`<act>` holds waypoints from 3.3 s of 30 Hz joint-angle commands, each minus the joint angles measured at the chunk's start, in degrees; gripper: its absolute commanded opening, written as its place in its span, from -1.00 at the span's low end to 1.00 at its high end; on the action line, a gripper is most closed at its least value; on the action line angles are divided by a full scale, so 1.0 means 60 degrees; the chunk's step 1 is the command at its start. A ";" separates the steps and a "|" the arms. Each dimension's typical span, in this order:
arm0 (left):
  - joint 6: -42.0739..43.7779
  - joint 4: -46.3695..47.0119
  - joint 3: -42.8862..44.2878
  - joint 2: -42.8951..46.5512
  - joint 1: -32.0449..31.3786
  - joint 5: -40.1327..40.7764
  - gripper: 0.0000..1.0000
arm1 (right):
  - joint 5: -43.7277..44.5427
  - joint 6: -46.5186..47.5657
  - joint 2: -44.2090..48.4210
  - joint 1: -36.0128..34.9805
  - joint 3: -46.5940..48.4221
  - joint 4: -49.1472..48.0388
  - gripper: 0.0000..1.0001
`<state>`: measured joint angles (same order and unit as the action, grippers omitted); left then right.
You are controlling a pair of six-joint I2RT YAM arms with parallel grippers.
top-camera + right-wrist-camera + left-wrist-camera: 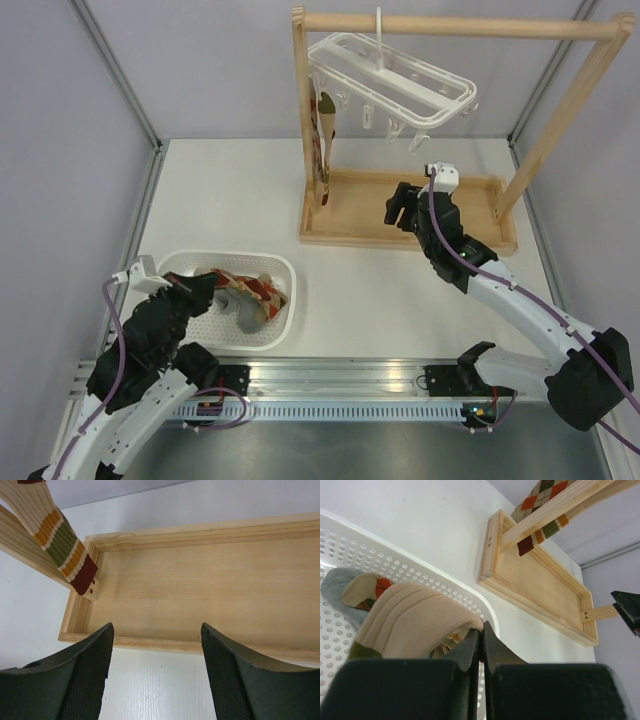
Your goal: Remove the socks clipped to the hanger
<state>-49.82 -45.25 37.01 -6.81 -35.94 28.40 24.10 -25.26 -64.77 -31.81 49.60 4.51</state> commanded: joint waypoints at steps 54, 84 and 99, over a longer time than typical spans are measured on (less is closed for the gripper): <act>0.6018 0.7497 0.5341 -1.0816 -0.2842 -0.0676 1.00 | -0.5127 -0.1093 0.0864 0.4304 -0.2700 -0.2421 0.50; 0.8392 0.9432 0.9988 -1.6823 -0.1481 0.2665 1.00 | -0.9085 -0.1313 -0.0455 0.7573 -0.4180 -0.5103 0.48; 0.7747 0.9432 1.0134 -1.7380 -0.1041 0.1961 0.96 | -0.9041 -0.1240 -0.0323 0.7675 -0.4254 -0.5073 0.47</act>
<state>-1.69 9.61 95.74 -110.24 -43.35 40.29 -28.86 -33.08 -67.46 13.89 24.38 -22.70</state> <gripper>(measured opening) 0.982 0.734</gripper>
